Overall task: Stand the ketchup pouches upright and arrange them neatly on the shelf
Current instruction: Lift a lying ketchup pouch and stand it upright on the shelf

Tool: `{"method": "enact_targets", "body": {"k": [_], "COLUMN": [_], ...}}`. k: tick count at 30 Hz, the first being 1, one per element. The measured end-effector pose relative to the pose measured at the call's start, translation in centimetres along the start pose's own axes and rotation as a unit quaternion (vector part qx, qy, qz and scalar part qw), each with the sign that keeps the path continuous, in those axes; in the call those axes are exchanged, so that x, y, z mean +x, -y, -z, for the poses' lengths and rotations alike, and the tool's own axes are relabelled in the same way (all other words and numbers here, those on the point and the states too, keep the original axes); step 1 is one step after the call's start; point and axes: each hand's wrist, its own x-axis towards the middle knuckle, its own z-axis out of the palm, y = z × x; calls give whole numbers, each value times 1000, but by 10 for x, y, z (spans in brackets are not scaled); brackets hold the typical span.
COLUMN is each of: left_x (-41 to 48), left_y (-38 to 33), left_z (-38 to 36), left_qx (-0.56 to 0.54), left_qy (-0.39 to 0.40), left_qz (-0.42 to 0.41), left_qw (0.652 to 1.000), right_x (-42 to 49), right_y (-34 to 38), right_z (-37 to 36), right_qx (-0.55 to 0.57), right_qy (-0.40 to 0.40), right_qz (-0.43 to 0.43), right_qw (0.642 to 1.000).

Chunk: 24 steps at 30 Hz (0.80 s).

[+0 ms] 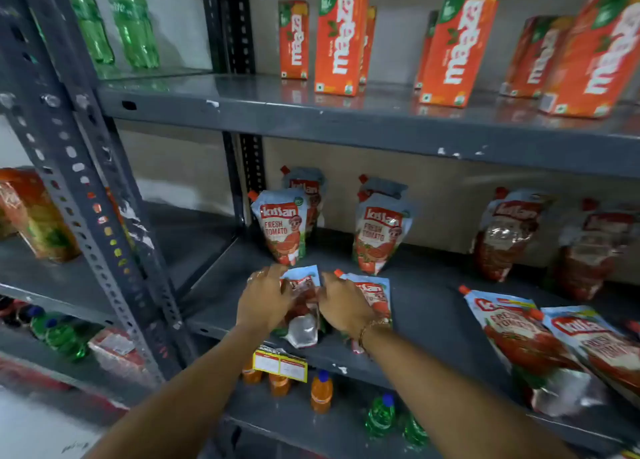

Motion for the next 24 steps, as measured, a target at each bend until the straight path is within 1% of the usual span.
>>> {"method": "enact_targets", "body": {"k": [1,2,4,5,7,8,9,10,12,15,16,18,19,21,23,24], "left_x": [8,14,26,30,34,33,35,39,49,64,67,69,72,70,69,65], "left_y": [8,13,28,31,37,37,40,42,46,47,47,51,58,61,58,50], "left_z": [-3,-4,-7,-9,-11,-8,-8,-6,-1,13,17,18,13,5,-3,-4], "left_qx": [-4,-3,-43,-97,-259,-312,-344,-362,-383,-382,-374,-337,-310,-270,-247,-250], "left_qy": [43,76,128,148,166,169,169,165,115,16,-4,-19,-16,-11,-41,-69], "left_qz": [55,102,197,236,313,330,336,333,288,176,148,116,110,134,163,190], "left_qw": [998,992,971,955,899,875,860,855,870,907,915,934,944,954,954,947], "right_x": [11,17,32,37,46,49,54,58,67,74,74,65,62,60,65,67], "right_y": [1,4,11,12,14,14,13,13,16,26,28,30,29,26,25,24], "right_z": [-9,-15,-25,-28,-32,-33,-34,-34,-34,-24,-22,-22,-26,-34,-36,-36], "right_qx": [39,55,89,98,140,167,199,229,262,240,231,221,217,209,214,219], "right_qy": [42,77,114,117,102,84,69,55,31,-13,-22,-25,-21,-18,-2,19], "right_qz": [-46,-81,-145,-162,-210,-232,-249,-259,-236,-140,-109,-73,-71,-88,-100,-103], "right_qw": [997,992,979,975,962,955,945,937,935,961,967,972,973,974,972,970]}}
